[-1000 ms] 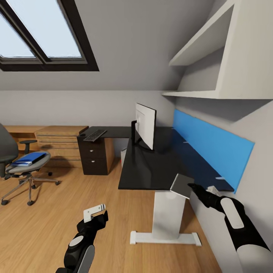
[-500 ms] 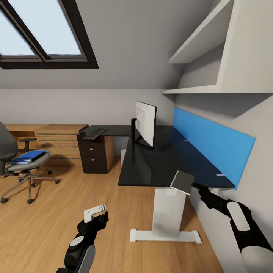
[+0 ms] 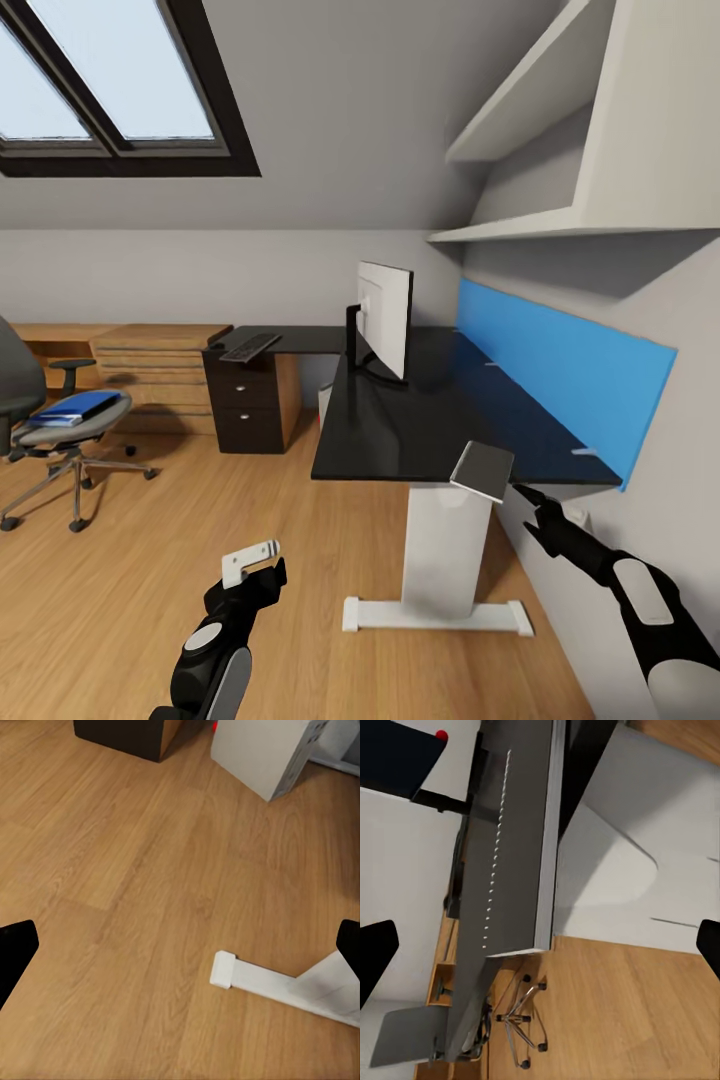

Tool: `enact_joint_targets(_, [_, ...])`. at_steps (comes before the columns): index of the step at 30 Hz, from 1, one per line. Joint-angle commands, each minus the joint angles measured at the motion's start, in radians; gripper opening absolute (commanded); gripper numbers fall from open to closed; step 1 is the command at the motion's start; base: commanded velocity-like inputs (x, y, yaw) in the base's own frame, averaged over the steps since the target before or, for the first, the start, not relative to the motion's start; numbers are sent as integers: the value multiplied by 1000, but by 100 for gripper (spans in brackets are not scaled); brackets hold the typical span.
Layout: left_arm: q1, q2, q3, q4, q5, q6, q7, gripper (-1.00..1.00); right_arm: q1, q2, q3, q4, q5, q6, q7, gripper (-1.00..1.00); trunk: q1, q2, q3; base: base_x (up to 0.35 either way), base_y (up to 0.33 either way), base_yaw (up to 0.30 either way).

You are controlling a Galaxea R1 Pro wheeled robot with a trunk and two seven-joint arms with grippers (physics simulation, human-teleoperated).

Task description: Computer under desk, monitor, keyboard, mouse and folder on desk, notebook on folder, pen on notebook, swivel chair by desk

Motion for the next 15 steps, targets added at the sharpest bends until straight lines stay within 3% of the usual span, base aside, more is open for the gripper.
enact_joint_targets(1, [-1,0,-1,-1,10,2,9,100,-1,1,-5,1,0,7,4,100,4,-8,-4,0,0,0])
enact_joint_targets(10, [-1,0,-4,-1,10,1,9,100,-1,3,-10,5,-2,7,12,100,38,-71,-33,0,0,0])
enact_joint_targets(15, [-1,0,-4,-1,10,1,8,100,-1,4,-9,6,-1,7,12,100,38,-71,-33,0,0,0])
